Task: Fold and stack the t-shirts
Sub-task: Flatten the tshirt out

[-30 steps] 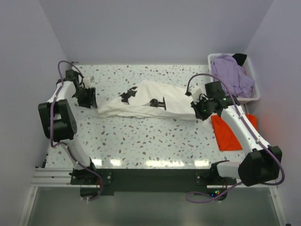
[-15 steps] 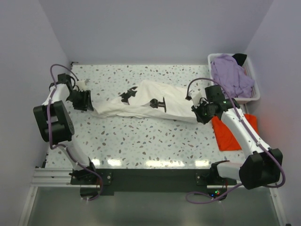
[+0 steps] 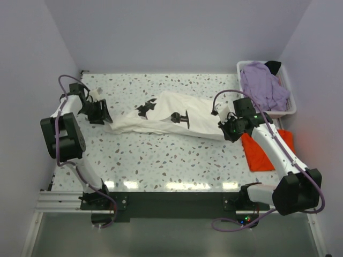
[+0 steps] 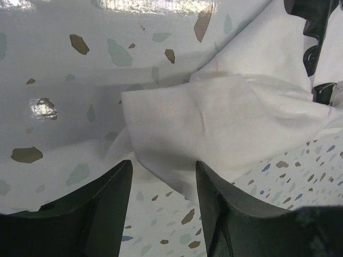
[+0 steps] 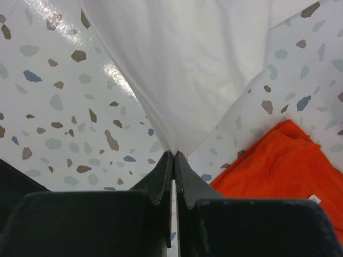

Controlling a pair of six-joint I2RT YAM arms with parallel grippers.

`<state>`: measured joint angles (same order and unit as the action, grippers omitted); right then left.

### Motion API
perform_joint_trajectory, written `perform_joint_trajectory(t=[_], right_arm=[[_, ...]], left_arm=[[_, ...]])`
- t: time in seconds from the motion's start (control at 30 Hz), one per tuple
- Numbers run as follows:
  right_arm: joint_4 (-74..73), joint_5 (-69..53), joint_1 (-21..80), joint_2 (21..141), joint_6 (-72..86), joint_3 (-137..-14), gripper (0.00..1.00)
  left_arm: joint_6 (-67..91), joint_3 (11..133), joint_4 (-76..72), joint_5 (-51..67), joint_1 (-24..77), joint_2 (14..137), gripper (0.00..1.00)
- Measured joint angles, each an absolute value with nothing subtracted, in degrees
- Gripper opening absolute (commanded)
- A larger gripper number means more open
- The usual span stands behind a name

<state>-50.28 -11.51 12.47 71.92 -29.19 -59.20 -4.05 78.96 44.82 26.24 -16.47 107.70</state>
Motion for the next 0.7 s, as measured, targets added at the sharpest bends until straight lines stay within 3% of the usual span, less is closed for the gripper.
perform_joint_trajectory(t=[0.17, 0.27, 0.3, 0.43, 0.7], right_arm=[[-50.3, -11.5, 12.5, 71.9, -29.2, -59.2, 0.0], [-50.3, -11.5, 12.5, 71.9, -29.3, -59.2, 0.0], [-50.3, -11.5, 12.5, 71.9, -29.3, -59.2, 0.0], [-50.6, -11.5, 12.5, 71.9, -29.3, -59.2, 0.0], [-51.8, -12.1, 12.5, 77.9, -28.7, -66.8, 0.0]], left_arm=[[-2.0, 79.0, 43.8, 27.8, -16.5, 110.1, 0.44], [-1.0, 79.0, 42.6, 29.4, -16.5, 110.2, 0.31], [-0.6, 79.0, 42.2, 29.8, -16.5, 110.2, 0.2], [0.4, 79.0, 41.0, 30.8, -16.6, 110.1, 0.0], [-8.7, 80.1, 42.1, 29.6, -18.9, 104.9, 0.0]])
